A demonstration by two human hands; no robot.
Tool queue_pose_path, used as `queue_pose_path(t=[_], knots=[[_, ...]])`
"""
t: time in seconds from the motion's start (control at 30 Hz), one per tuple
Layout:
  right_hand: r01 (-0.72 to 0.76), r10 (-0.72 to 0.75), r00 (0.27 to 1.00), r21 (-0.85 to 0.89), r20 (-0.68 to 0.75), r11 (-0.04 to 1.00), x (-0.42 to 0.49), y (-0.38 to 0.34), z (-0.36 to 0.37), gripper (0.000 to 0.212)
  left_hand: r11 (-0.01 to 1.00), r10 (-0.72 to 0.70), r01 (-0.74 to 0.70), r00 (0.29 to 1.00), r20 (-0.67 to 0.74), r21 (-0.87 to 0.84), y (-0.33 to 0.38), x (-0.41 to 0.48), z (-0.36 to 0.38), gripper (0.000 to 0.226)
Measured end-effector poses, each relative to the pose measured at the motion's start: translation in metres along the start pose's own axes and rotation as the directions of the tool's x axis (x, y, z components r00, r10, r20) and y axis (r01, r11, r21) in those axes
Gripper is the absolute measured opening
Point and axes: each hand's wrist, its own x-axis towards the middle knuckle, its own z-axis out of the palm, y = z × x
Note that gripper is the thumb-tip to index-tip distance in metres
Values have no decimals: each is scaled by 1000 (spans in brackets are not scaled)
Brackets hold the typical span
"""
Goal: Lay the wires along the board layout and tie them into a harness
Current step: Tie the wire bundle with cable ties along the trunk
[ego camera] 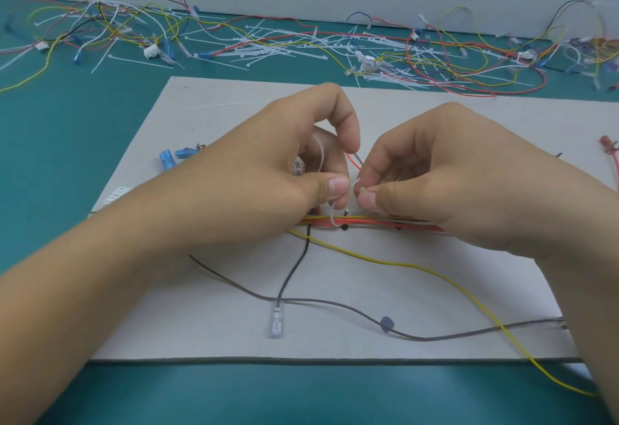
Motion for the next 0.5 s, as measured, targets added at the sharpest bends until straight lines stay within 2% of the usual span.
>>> queue_pose_path(t=[0.5], knots=[[18,-18,1000,-9,-17,1000,0,1,-1,8,999,0,-1,1000,7,48,-1,-1,2,20]])
